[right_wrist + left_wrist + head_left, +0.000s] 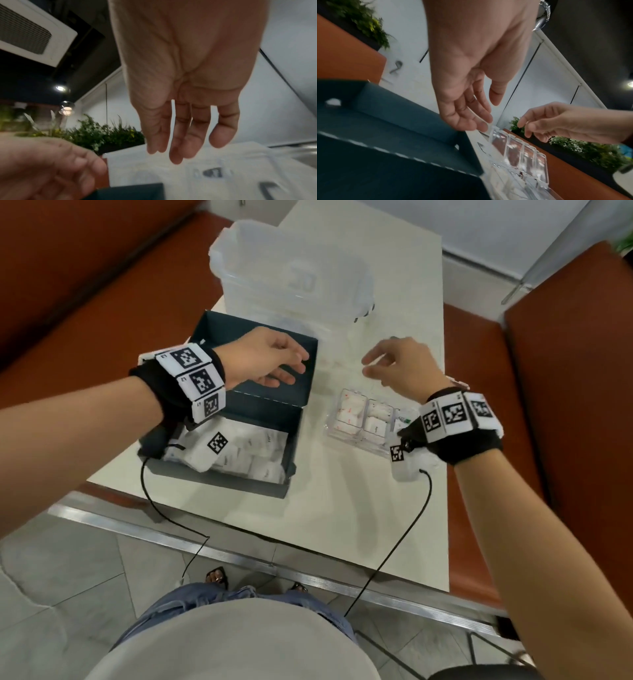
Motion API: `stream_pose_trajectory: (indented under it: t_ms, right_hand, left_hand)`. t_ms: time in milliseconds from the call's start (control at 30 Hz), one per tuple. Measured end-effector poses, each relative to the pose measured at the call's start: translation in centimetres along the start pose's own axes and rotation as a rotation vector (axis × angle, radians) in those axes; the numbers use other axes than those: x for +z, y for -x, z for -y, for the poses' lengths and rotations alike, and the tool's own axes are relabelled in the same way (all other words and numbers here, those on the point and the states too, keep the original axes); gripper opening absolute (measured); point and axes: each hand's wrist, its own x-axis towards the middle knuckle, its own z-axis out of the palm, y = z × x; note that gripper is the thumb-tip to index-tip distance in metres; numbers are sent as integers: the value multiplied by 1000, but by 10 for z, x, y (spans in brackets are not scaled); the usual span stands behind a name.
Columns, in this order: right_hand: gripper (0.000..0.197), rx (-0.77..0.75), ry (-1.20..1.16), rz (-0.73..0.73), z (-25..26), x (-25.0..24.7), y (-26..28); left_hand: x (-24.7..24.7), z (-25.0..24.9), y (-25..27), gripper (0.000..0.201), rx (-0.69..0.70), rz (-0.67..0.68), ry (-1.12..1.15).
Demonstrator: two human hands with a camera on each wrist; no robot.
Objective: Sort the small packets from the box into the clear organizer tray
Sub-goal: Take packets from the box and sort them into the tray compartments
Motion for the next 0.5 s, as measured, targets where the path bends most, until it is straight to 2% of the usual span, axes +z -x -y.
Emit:
stream_pose_trajectory:
  t_ms: [100, 233, 333, 433, 500]
  right_hand:
    - [14, -82, -53, 99, 40, 16, -6]
    - [19, -171, -2, 326, 83, 69, -14]
    - [43, -195, 170, 509, 103, 119, -17]
    - [78, -212, 360, 690, 111, 159, -16]
    - [87, -232, 471, 739, 115, 174, -15]
  left_hand:
    - [-35, 11, 15, 15, -18, 0, -108]
    - [-78, 37, 33, 15, -61, -78, -215]
    - [-99, 61, 44, 23, -101, -120, -318]
    - [-109, 82, 52, 49, -181, -129, -467]
    - [-108, 95, 56, 62, -256, -102, -483]
